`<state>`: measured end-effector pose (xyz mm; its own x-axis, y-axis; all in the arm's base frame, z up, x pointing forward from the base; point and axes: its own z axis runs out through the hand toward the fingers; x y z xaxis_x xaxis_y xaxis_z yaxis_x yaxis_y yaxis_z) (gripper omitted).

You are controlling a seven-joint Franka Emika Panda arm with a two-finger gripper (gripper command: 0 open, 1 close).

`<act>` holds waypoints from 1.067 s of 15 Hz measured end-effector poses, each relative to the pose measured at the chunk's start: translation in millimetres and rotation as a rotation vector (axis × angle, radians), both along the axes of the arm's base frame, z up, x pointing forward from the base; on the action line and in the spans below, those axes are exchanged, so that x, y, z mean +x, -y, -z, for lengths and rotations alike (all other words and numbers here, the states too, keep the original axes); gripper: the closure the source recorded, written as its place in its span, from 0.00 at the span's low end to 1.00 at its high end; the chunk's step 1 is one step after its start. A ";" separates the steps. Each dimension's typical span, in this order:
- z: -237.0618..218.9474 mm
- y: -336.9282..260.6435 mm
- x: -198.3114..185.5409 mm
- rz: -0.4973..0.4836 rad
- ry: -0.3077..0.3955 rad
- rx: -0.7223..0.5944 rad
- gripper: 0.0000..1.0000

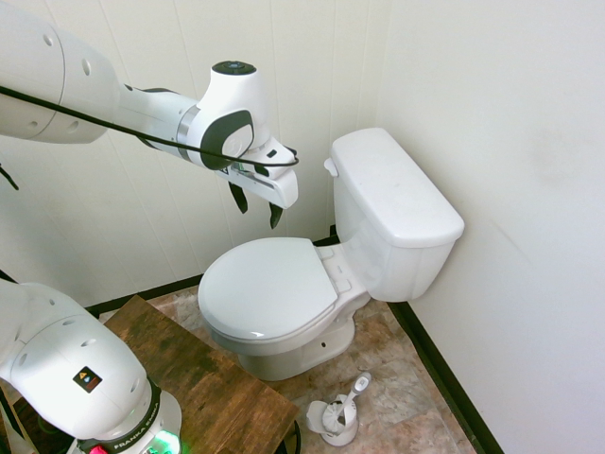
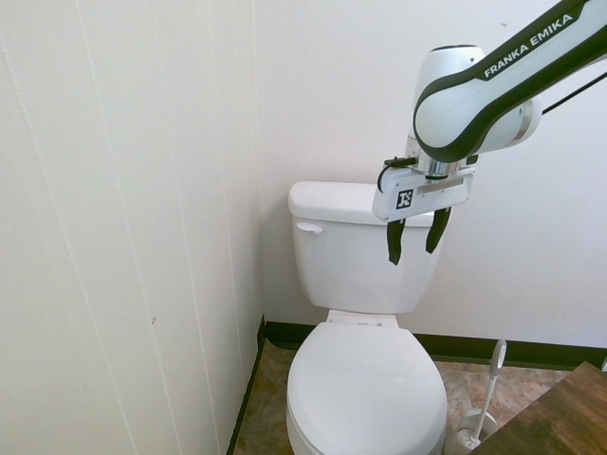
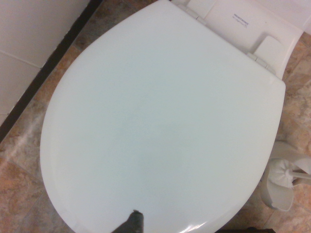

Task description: Flush the toilet

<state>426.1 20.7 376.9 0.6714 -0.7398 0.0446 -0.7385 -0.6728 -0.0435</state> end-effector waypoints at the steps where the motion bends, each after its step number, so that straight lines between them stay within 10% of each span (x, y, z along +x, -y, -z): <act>1: 0.3 -0.1 0.7 0.000 -0.001 0.000 0.00; 13: 21.0 -76.6 142.2 0.163 0.155 -0.025 0.00; 14: 21.2 -77.9 158.9 0.183 0.171 -0.029 1.00; 16: 25.5 -75.0 189.2 0.213 0.186 -0.029 1.00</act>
